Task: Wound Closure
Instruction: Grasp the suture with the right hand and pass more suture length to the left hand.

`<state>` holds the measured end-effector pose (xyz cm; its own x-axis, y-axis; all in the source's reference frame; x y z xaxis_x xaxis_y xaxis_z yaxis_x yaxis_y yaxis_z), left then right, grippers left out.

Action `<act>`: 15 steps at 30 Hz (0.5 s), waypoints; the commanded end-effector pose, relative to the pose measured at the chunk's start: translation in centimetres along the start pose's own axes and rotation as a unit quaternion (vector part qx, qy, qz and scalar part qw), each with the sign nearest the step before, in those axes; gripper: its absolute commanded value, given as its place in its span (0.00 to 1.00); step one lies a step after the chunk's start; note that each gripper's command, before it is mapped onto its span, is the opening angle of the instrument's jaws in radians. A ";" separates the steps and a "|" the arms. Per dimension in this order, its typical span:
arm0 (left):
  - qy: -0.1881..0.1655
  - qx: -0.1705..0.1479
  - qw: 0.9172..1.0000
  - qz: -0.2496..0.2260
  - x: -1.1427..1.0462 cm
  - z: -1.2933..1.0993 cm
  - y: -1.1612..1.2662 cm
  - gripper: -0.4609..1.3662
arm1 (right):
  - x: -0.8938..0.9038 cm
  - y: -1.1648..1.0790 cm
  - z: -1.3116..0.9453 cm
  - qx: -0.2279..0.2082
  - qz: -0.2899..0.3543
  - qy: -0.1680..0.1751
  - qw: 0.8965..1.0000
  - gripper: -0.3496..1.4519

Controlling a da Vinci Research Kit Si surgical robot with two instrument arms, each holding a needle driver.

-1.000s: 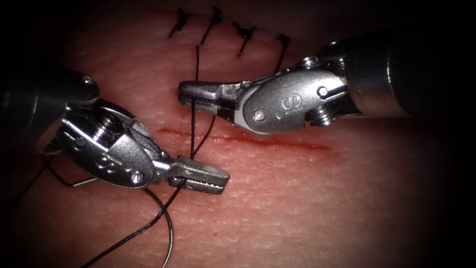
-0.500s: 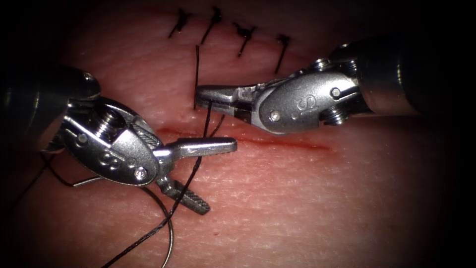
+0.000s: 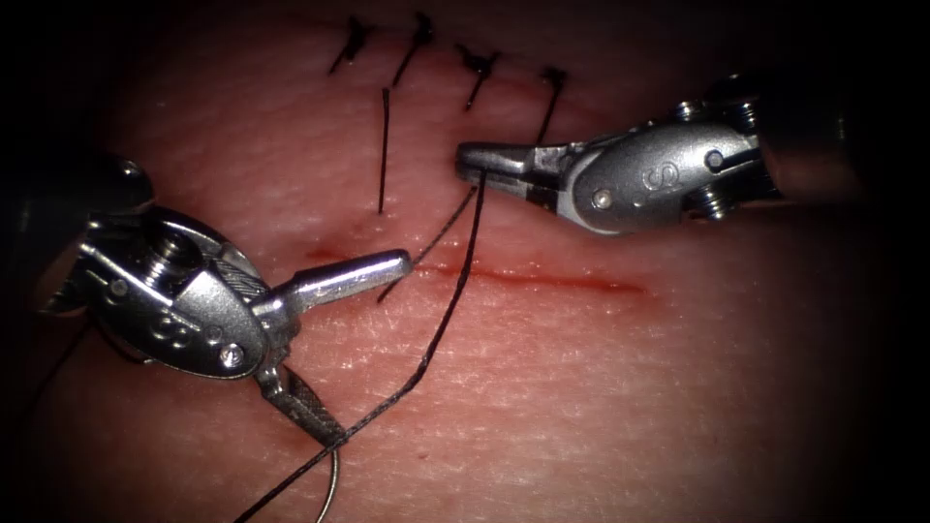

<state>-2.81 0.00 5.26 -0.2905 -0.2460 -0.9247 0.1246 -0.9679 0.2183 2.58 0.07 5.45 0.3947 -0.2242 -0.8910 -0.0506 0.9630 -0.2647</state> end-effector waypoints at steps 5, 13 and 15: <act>0.002 -0.004 1.000 0.002 -0.02 -0.01 0.05 0.77 | -0.12 0.07 0.05 -0.005 0.003 -0.006 1.000 0.00; 0.018 0.005 1.000 0.009 0.04 -0.12 0.05 0.76 | -0.24 0.11 0.14 -0.009 0.000 -0.013 1.000 0.00; 0.027 0.013 0.999 0.015 0.11 -0.14 0.01 0.76 | -0.24 0.08 0.17 -0.008 -0.001 -0.016 1.000 0.00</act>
<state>-2.71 -0.03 5.11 -0.2336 -0.2714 -0.9337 0.1104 -0.9614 0.2519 2.65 0.22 5.71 0.4240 -0.2217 -0.8781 -0.0618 0.9602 -0.2723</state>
